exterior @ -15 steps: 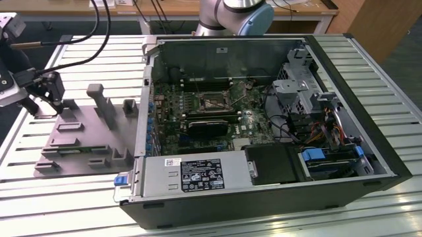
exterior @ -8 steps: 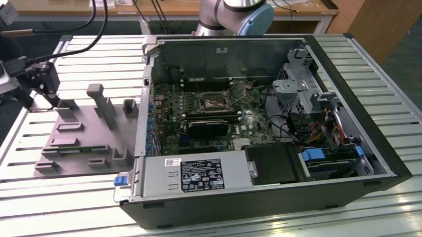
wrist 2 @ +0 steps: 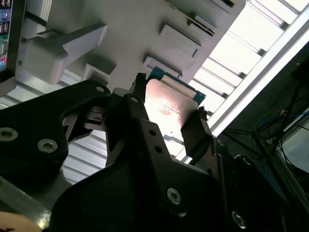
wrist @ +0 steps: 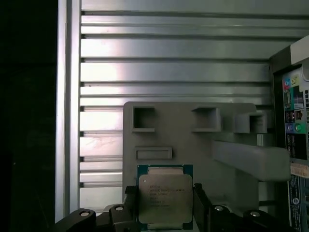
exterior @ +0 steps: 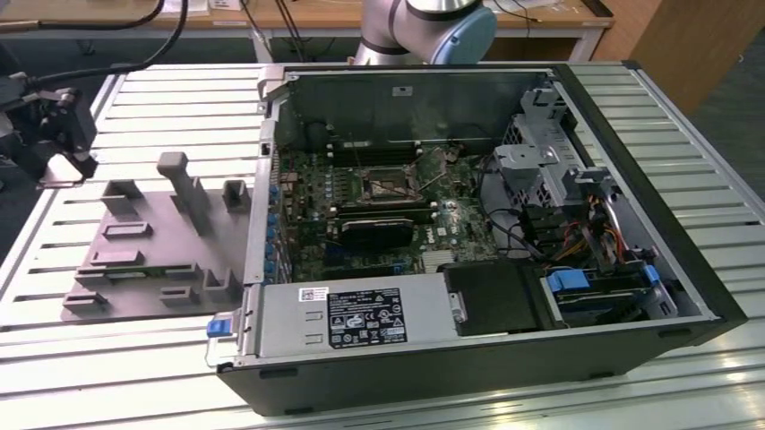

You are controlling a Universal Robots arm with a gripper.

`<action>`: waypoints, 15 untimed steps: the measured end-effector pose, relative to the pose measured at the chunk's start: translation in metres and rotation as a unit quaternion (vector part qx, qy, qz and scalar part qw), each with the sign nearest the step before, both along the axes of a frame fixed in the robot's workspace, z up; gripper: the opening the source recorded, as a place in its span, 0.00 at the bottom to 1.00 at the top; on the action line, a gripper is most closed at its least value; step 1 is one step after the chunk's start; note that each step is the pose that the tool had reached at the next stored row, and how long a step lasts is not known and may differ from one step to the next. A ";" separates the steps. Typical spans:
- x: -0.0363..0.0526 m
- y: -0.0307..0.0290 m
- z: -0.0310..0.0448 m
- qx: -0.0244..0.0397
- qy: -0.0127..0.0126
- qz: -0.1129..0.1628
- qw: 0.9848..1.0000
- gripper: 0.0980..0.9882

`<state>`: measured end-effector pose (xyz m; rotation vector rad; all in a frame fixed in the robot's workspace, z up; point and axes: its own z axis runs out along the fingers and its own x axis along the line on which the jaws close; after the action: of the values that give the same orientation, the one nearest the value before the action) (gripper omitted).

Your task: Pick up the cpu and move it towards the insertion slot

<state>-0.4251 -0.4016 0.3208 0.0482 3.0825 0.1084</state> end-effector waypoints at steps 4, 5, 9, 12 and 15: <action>0.0000 0.0000 0.0130 0.000 -0.001 0.000 1.000 0.50; 0.0000 0.0000 0.0162 0.000 -0.002 0.000 1.000 0.50; 0.0000 0.0001 0.0282 0.000 -0.003 0.000 1.000 0.50; 0.0000 0.0002 0.0375 0.000 -0.005 0.000 1.000 0.50; 0.0000 0.0002 0.0460 0.000 -0.006 0.000 1.000 0.50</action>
<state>-0.4251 -0.4014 0.3667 0.0474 3.0709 0.1084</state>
